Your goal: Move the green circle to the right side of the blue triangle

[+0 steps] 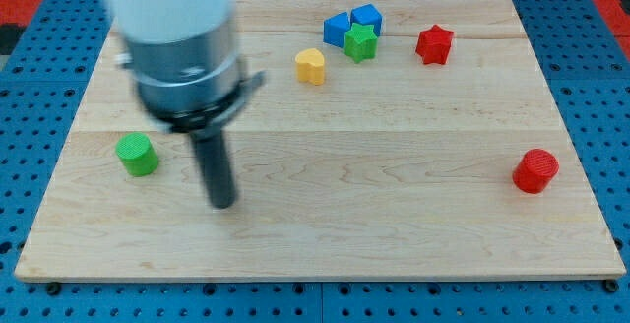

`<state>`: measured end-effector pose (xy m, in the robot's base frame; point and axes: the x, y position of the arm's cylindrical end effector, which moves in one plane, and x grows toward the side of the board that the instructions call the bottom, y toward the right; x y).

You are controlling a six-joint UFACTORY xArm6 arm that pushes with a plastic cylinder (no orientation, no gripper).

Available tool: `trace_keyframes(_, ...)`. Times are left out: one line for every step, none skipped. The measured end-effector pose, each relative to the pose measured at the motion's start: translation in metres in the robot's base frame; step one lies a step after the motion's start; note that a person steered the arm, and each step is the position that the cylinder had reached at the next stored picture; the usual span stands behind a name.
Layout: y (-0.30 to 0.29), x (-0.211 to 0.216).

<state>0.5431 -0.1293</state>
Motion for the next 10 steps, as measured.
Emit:
trace_keyframes(-0.069,-0.023)
trace_keyframes(-0.112,-0.047)
trace_keyframes(-0.103,-0.082)
trace_keyframes(-0.077,-0.081)
trace_keyframes(-0.101,-0.049)
trace_keyframes(-0.063,-0.047)
trace_keyframes(-0.021,-0.07)
trace_keyframes(0.028,-0.085)
trace_keyframes(0.083,-0.099)
trace_keyframes(0.134,-0.101)
